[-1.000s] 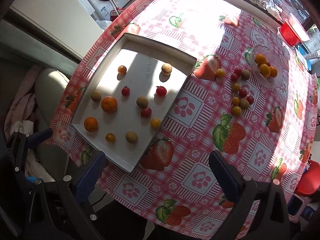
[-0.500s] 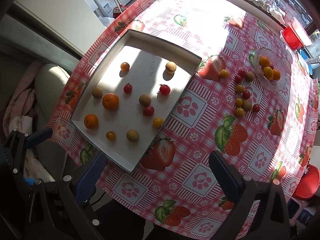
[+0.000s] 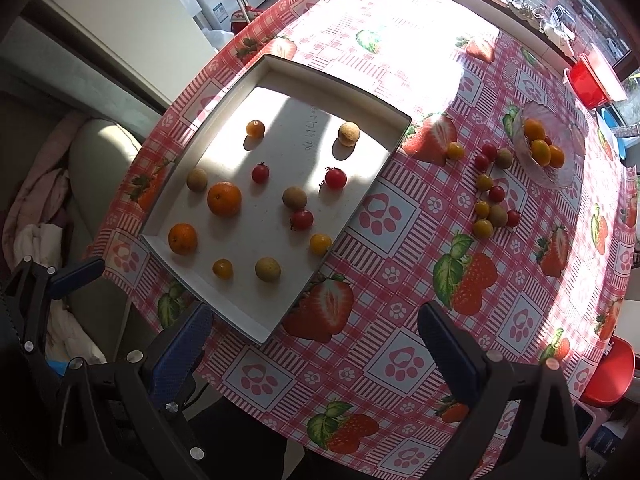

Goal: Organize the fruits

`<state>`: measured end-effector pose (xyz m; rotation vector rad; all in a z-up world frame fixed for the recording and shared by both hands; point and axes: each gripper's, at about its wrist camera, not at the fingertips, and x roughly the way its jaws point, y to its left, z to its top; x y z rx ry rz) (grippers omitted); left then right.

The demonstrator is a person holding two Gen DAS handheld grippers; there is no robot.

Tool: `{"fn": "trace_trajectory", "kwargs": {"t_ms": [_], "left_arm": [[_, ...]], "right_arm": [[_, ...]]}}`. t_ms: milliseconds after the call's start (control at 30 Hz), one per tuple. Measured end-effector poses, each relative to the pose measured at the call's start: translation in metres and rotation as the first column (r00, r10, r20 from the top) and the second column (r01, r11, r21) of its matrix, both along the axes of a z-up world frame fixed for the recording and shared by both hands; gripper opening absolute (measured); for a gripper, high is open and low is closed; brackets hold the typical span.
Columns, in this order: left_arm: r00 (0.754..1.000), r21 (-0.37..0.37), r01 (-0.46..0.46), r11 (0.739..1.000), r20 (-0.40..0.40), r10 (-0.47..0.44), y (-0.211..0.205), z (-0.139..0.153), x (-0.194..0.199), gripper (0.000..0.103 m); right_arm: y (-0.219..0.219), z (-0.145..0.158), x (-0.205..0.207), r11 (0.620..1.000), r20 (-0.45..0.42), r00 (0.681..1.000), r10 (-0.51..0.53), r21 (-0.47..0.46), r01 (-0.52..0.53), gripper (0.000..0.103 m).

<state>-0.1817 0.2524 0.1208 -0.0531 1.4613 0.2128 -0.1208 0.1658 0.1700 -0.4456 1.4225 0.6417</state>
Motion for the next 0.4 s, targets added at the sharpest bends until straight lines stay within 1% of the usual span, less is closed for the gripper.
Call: {"fn": "trace_trajectory", "kwargs": {"t_ms": [167,400], "left_arm": [[1.0,-0.009,-0.009,1.0,-0.002,0.009,0.0022,-0.0011,-0.0008,0.101],[1.0,-0.008,-0.006,1.0,0.027,0.006,0.0027,0.0024,-0.0021,0.101]], "right_arm": [[0.0013,-0.0005,-0.0016,1.0,0.012,1.0,0.012,-0.011,-0.012,0.103],[0.0019,-0.0007,-0.002,1.0,0.011,1.0,0.007,-0.011,-0.007,0.103]]}}
